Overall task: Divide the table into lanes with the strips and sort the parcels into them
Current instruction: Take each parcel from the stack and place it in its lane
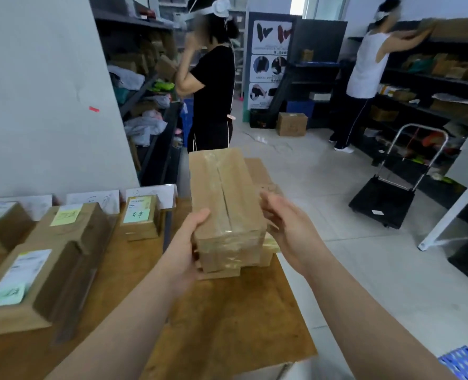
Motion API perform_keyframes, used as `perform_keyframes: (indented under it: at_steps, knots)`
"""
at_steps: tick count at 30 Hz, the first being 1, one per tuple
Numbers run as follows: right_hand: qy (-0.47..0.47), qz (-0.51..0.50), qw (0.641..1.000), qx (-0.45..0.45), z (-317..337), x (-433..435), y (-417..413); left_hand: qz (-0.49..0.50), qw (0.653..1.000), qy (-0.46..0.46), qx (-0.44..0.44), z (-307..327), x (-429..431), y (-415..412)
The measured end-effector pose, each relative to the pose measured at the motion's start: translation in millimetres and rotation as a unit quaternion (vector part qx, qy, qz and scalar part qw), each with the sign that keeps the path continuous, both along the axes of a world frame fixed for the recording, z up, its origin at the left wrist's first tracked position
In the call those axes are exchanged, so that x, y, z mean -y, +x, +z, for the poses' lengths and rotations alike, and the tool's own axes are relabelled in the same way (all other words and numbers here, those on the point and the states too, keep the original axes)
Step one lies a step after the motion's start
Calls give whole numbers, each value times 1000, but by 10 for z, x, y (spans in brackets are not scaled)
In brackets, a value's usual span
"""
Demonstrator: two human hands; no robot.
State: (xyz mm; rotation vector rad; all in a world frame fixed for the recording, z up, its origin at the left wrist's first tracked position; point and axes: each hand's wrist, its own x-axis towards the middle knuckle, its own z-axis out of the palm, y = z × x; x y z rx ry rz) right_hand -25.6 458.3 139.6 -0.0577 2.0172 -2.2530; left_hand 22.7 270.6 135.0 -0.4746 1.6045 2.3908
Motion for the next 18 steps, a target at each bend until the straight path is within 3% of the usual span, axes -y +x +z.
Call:
perform_keyframes:
  at_steps: [3, 7, 13, 18]
  knots:
    - [61, 39, 996, 55, -105, -32, 181, 34, 983, 178, 7, -54, 28, 296]
    - [14, 90, 989, 118, -168, 1, 385, 49, 965, 256, -8, -180, 90, 556]
    - [53, 73, 991, 97, -185, 68, 497, 118, 980, 161, 20, -368, 218, 660]
    - [84, 52, 992, 84, -177, 176, 535, 152, 987, 29, -33, -390, 298, 724]
